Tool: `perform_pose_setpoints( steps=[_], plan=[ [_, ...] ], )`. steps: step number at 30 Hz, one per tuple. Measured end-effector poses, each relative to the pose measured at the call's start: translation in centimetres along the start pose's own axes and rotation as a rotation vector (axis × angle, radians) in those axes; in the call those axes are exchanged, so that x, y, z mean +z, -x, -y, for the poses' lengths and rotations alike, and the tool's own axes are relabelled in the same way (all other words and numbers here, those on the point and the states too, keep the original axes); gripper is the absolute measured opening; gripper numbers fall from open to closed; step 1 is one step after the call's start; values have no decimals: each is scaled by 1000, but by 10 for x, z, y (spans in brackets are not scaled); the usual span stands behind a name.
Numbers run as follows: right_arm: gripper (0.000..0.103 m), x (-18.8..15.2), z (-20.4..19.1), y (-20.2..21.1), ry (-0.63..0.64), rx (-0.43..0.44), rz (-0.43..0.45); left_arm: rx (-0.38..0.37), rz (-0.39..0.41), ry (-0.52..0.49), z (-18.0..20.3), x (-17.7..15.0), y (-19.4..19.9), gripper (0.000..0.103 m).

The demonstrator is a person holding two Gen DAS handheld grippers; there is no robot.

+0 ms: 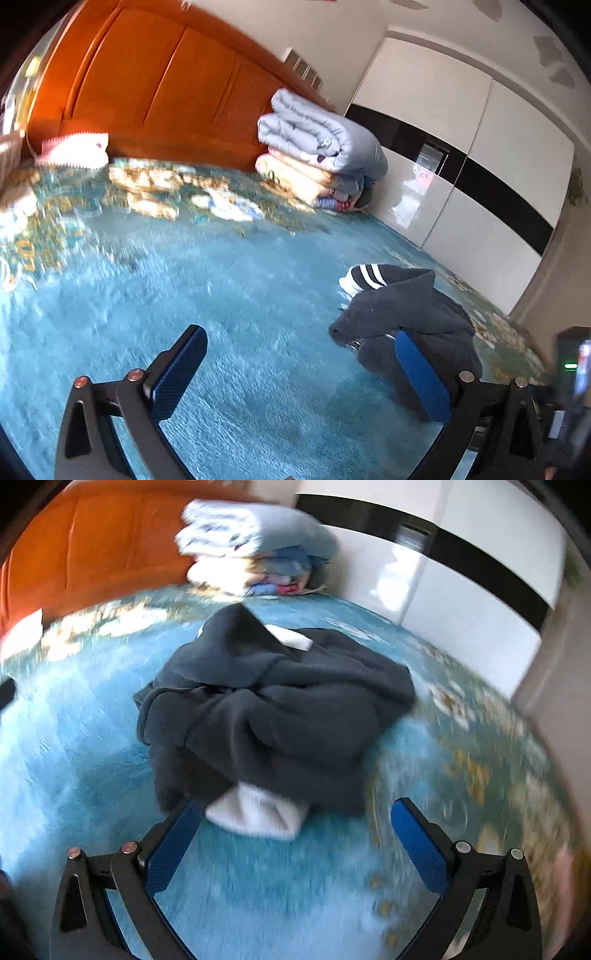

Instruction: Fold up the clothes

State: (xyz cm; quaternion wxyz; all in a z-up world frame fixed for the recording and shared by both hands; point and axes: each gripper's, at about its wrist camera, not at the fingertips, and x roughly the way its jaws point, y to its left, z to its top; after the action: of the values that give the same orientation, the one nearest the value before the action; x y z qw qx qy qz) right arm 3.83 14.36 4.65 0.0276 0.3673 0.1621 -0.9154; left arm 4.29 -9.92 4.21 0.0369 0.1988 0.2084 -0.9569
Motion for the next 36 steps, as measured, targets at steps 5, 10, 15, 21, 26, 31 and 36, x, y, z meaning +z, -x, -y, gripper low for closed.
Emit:
perform_pose_setpoints(
  steps=[5, 10, 15, 21, 26, 31, 36],
  plan=[
    [90, 13, -21, -33, 120, -66, -15, -33, 47, 11, -8, -1, 2, 103],
    [48, 35, -2, -50, -13, -51, -43, -57, -42, 42, -14, 0, -5, 103],
    [22, 50, 3, -35, -37, -167, -11, -109, -209, 104, -28, -6, -31, 103],
    [17, 44, 50, 46, -154, -255, 160, -253, -265, 140, -26, -13, -38, 103],
    [17, 13, 96, 120, -297, -250, 266, -419, -293, 143, 2, -9, -20, 103],
    [17, -38, 120, 165, -372, -230, 293, -640, -419, 234, 53, -9, -22, 103],
    [17, -85, 139, 187, -423, -217, 278, -762, -586, 331, 112, -29, -41, 103]
  ],
)
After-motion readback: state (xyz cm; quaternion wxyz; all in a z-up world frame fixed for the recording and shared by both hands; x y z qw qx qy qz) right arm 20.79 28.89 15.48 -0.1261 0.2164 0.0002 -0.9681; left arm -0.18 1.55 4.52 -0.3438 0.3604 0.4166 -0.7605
